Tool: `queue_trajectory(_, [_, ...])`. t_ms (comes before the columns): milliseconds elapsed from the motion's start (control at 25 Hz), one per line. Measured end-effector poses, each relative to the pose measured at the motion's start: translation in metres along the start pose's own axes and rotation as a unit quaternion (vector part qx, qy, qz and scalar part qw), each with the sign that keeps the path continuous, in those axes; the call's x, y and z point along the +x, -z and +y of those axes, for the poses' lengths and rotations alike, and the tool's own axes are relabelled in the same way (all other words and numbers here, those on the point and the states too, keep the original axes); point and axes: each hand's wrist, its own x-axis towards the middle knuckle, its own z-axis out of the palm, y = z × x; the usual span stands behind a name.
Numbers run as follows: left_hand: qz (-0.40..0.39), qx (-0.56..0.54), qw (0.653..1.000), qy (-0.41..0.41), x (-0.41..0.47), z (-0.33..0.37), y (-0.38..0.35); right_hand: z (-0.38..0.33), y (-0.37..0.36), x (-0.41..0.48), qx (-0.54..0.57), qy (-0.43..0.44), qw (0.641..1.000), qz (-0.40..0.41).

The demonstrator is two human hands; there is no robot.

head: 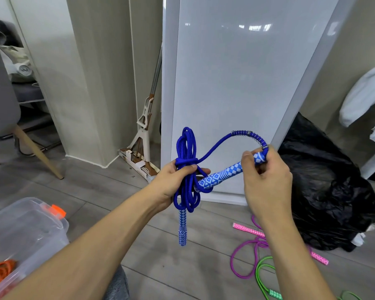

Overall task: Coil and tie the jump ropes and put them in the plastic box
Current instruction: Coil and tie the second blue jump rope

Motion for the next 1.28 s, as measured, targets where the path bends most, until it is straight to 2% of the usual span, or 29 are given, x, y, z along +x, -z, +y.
queue_trajectory(160, [-0.008, -0.016, 1.0, -0.003, 0.0, -0.001, 0.0, 0.005, -0.004, 0.002, 0.061, -0.048, 0.997, 0.001])
queue_trajectory(240, [-0.009, -0.007, 1.0, -0.007, 0.002, -0.001, 0.0, 0.005, -0.006, 0.0, 0.064, -0.045, 0.997, -0.016])
queue_trajectory(400, [0.003, 0.04, 0.999, -0.033, 0.003, -0.004, -0.001, -0.004, -0.018, -0.015, -0.005, 0.052, 0.997, -0.06])
queue_trajectory(560, [0.043, 0.076, 0.994, -0.069, 0.006, -0.004, -0.003, -0.008, -0.023, -0.02, -0.055, 0.127, 0.989, -0.053])
queue_trajectory(760, [0.098, 0.044, 0.992, -0.065, 0.013, -0.01, 0.0, 0.009, -0.036, -0.025, -0.097, 0.106, 0.972, -0.183])
queue_trajectory(840, [0.083, 0.038, 0.994, -0.063, 0.011, -0.009, -0.001, 0.013, -0.042, -0.026, -0.077, 0.075, 0.978, -0.177])
queue_trajectory(960, [-0.002, 0.055, 0.997, -0.055, 0.006, -0.002, -0.001, 0.016, -0.035, -0.009, -0.047, -0.005, 0.995, -0.088])
queue_trajectory(1040, [-0.056, 0.088, 0.994, -0.039, 0.002, 0.002, 0.001, 0.025, -0.023, 0.006, -0.033, -0.08, 0.993, -0.081])
queue_trajectory(1200, [-0.104, 0.066, 0.992, 0.0, -0.004, 0.002, -0.003, 0.036, -0.012, 0.011, 0.1, -0.274, 0.947, -0.134])
queue_trajectory(1280, [-0.105, 0.023, 0.994, 0.009, -0.005, 0.002, -0.005, 0.037, -0.011, 0.012, 0.17, -0.309, 0.928, -0.121])
